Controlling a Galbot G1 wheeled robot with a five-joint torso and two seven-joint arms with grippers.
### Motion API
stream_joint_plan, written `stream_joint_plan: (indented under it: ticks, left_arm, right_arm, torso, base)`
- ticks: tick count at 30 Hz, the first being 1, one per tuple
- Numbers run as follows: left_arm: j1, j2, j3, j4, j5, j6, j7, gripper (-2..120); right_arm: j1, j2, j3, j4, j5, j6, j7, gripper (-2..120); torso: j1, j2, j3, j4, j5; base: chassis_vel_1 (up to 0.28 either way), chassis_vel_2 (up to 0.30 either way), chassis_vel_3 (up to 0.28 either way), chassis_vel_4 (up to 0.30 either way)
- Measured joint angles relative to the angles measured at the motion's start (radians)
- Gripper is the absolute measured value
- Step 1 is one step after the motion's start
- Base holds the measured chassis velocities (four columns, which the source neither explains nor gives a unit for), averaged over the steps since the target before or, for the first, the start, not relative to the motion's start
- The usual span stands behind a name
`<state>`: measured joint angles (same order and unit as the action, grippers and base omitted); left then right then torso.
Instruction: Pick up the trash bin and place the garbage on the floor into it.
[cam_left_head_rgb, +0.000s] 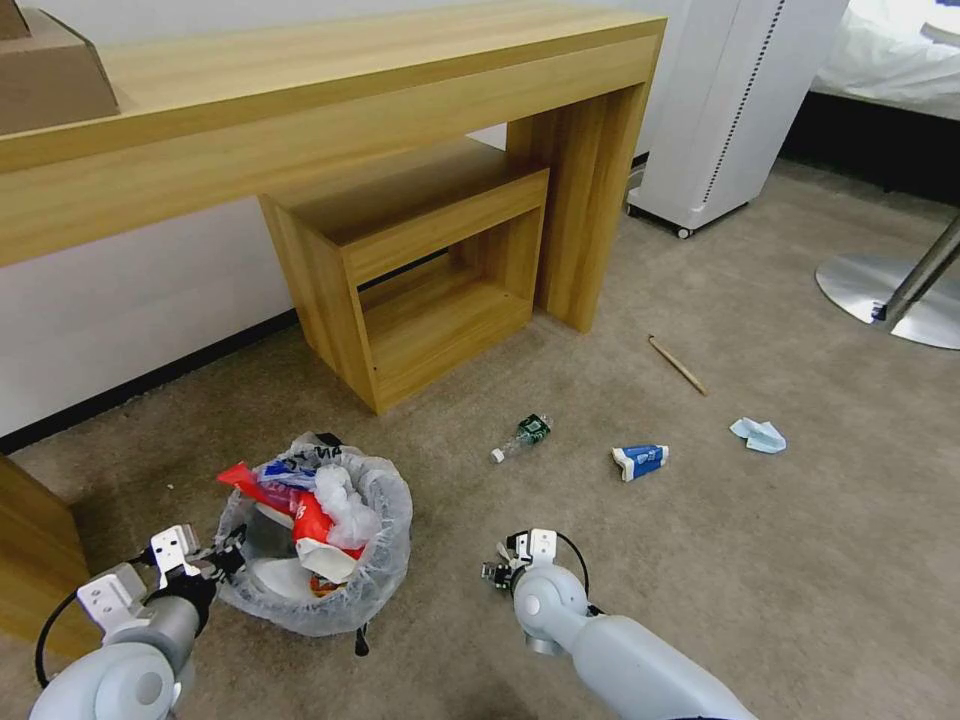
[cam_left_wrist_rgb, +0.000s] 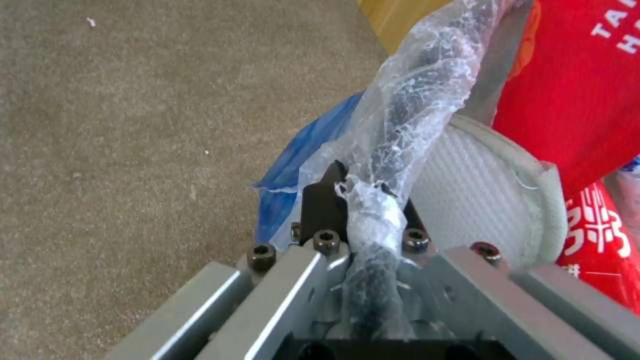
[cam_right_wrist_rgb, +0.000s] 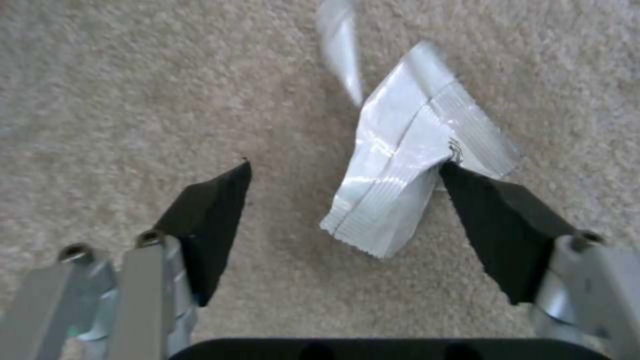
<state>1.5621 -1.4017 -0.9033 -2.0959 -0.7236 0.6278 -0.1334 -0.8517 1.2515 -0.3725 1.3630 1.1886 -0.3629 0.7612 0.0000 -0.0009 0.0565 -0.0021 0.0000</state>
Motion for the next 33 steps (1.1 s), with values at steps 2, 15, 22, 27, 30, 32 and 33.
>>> stream_joint_plan:
  ticks: [2,15,22,27,30,32,33]
  left_arm:
    - [0.001,0.000,0.000,0.001,0.000,-0.001,0.000,1]
    - [-0.003,0.001,0.000,0.008,0.001,-0.004,-0.001,1]
    - [-0.003,0.001,0.003,0.010,0.001,-0.007,-0.001,1]
    - [-0.002,-0.001,0.005,0.010,0.004,-0.008,-0.001,1]
    - [-0.001,-0.001,0.005,0.010,0.005,-0.009,-0.001,1]
    - [-0.001,0.000,0.004,0.011,0.005,-0.009,-0.001,1]
    - [-0.002,0.000,0.004,0.011,0.005,-0.009,-0.001,1]
  right_arm:
    - [-0.006,0.001,0.001,-0.004,-0.013,0.004,-0.007,65]
    - [-0.024,-0.005,0.002,0.001,-0.064,0.011,-0.024,22]
    - [-0.049,-0.008,0.011,0.001,-0.103,0.018,-0.037,0]
    - [-0.065,-0.014,0.018,0.005,-0.118,0.021,-0.043,0]
    - [-0.074,-0.036,0.023,0.026,-0.130,0.031,-0.062,0]
    - [-0.080,-0.088,0.036,0.082,-0.151,0.052,-0.110,0]
    - [-0.081,-0.106,0.039,0.102,-0.157,0.063,-0.123,0]
  torso:
    - [0.000,0.000,0.000,0.0000,-0.0001]
    - [0.000,0.000,0.000,0.0000,0.0000]
    - [0.000,0.000,0.000,0.0001,0.0001]
    - [0.000,0.000,0.000,0.0001,0.0001]
    - [0.000,0.000,0.000,0.0001,0.0002]
    - [0.000,0.000,0.000,0.0000,0.0002]
    - [0.000,0.000,0.000,0.0000,0.0001]
  base:
    - [0.000,0.000,0.000,0.000]
    - [0.000,0.000,0.000,0.000]
    - [0.000,0.000,0.000,0.000]
    - [0.000,0.000,0.000,0.000]
    - [0.000,0.000,0.000,0.000]
    - [0.000,0.000,0.000,0.000]
    - [0.000,0.000,0.000,0.000]
